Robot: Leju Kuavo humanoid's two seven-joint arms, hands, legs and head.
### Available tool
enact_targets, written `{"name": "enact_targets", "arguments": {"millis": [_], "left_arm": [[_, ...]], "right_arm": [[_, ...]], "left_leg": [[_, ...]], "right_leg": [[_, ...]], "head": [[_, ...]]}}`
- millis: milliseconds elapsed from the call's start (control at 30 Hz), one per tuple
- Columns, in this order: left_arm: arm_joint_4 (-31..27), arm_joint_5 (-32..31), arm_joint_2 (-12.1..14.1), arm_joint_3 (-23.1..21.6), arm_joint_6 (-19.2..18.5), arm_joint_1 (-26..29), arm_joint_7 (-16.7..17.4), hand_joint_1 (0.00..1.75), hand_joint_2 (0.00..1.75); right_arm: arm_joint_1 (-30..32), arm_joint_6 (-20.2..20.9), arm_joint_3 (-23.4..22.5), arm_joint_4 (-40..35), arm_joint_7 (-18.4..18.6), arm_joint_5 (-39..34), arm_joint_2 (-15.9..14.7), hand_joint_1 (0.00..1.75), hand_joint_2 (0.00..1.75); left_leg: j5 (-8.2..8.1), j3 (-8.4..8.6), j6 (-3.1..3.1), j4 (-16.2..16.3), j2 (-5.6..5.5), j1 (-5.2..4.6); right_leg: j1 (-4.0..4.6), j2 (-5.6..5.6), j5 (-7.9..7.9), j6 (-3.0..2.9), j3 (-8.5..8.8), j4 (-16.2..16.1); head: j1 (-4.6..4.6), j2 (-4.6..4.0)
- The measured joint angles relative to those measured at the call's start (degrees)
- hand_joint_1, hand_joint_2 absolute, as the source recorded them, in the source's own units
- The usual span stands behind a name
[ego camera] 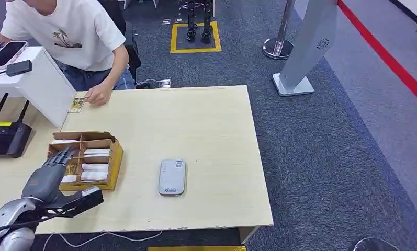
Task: Pass the card to the sensor for recognition and then transmit it.
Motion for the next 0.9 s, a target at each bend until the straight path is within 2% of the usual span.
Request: {"name": "enact_targets", "arguments": {"millis": [500,533,567,900], "left_arm": [[-1.88,0.79,1.01,-1.88,0.17,0.0,-0.09,0.0,1.75],[-1.9,0.79,1.03,-1.88,0.17,0.0,-0.09,1.59,1.75],[-1.9,0.79,1.05,-1.88,0.17,0.0,-0.09,1.75,1.75],[-2.69,-0.07,2.3,-1.9,0.52,0.21,0.77,1.75,1.75]], "right_arm": [[0.02,-0.02,0.0,0.0,0.02,-0.37,0.0,0.0,0.0],[0.02,-0.02,0.0,0.0,0.02,-0.37,0.0,0.0,0.0],[0.02,-0.02,0.0,0.0,0.02,-0.37,0.0,0.0,0.0],[0.04,-0.04,0.0,0.0,0.15,-0.37,0.0,0.0,0.0]], "left_leg": [[0.0,0.0,0.0,0.0,0.0,0.0],[0.0,0.0,0.0,0.0,0.0,0.0],[0.0,-0.01,0.0,0.0,0.0,0.0],[0.0,-0.01,0.0,0.0,0.0,0.0]], "right_leg": [[0.0,0.0,0.0,0.0,0.0,0.0],[0.0,0.0,0.0,0.0,0.01,0.0],[0.0,0.0,0.0,0.0,0.0,0.0],[0.0,0.0,0.0,0.0,0.01,0.0]], "head": [[0.0,-0.02],[-0.02,0.0],[0.0,-0.02],[-0.02,-0.02]]}}
